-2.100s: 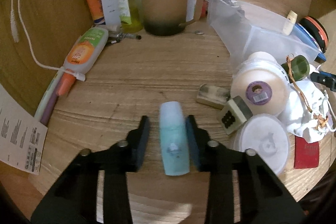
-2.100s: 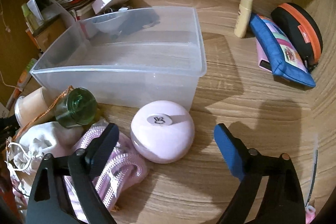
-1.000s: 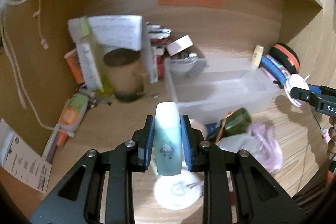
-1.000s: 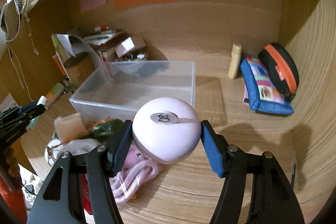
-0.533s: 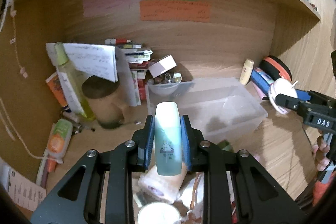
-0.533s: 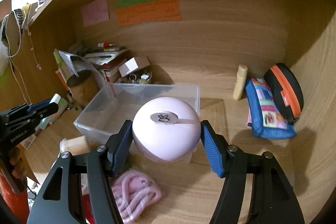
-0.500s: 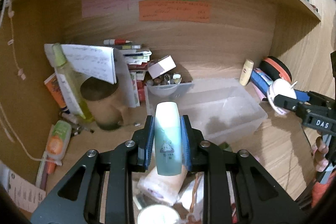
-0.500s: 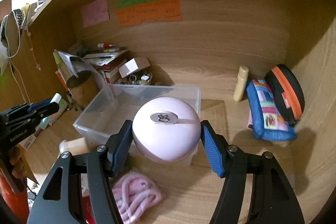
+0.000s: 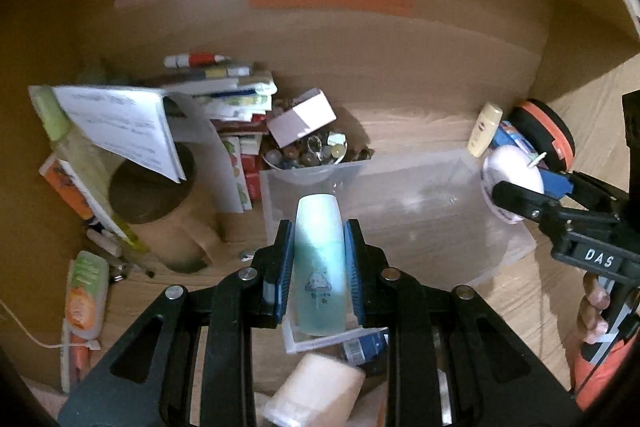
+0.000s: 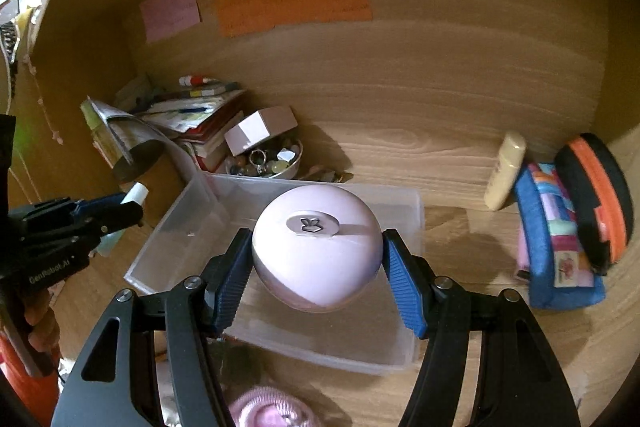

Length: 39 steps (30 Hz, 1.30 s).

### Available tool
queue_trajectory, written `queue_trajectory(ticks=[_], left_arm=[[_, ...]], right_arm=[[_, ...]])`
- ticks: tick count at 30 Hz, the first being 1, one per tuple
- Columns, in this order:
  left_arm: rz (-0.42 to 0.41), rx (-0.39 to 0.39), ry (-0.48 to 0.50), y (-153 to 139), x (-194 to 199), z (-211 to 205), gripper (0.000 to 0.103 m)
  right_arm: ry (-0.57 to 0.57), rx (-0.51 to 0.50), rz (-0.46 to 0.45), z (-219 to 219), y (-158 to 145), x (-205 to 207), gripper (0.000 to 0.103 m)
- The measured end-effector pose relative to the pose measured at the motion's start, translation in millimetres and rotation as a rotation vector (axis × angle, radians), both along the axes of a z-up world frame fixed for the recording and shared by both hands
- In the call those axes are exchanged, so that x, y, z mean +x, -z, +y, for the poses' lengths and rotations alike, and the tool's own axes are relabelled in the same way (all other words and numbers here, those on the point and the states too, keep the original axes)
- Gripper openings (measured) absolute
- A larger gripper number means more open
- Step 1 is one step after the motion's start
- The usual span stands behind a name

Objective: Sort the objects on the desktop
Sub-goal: 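Carry both items over the clear box and open both tools to drop them, then withdraw both tools from the clear box toward the cluttered items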

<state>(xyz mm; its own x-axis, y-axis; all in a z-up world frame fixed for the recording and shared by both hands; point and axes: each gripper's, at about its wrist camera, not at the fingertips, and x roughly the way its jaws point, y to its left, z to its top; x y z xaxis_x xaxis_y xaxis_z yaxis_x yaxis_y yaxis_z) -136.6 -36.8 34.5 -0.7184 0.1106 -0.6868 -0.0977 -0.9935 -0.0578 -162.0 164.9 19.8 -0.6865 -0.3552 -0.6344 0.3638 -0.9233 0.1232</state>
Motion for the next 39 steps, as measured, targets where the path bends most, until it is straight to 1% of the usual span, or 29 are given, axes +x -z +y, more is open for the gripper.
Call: queue_trajectory(ticks=[4, 7, 11, 20, 23, 27, 30, 32, 36, 39], left_arm=[[-0.053, 0.004, 0.035, 13, -15, 10, 0.024], [-0.074, -0.033, 0.055, 21, -21, 20, 0.024], [-0.090, -0.077, 0.070, 32, -29, 34, 0.024], [-0.191, -0.125, 0.108, 56, -45, 48, 0.024], [-0.200, -0.160, 0.106, 61, -47, 51, 0.024], [-0.234, -0.158, 0.117, 69, -52, 51, 0.024], [-0.255, -0.155, 0.126, 72, -54, 51, 0.024], [-0.260, -0.152, 0.119, 73, -55, 51, 0.025], [-0.267, -0.148, 0.113, 75, -56, 51, 0.025], [-0.262, -0.156, 0.110, 74, -54, 53, 0.025]], right_arm=[[-0.003, 0.011, -0.035, -7, 15, -14, 0.061], [-0.002, 0.011, -0.072, -7, 29, -21, 0.061], [0.025, 0.044, -0.075, -9, 40, -25, 0.061], [0.006, 0.114, -0.102, -18, 58, -27, 0.061], [-0.001, 0.118, -0.112, -19, 62, -27, 0.061], [-0.002, 0.132, -0.128, -20, 67, -29, 0.061], [0.001, 0.120, -0.123, -19, 67, -31, 0.061], [0.003, 0.123, -0.120, -19, 67, -31, 0.061], [0.011, 0.169, -0.108, -23, 69, -30, 0.062], [0.005, 0.171, -0.106, -25, 69, -29, 0.063]])
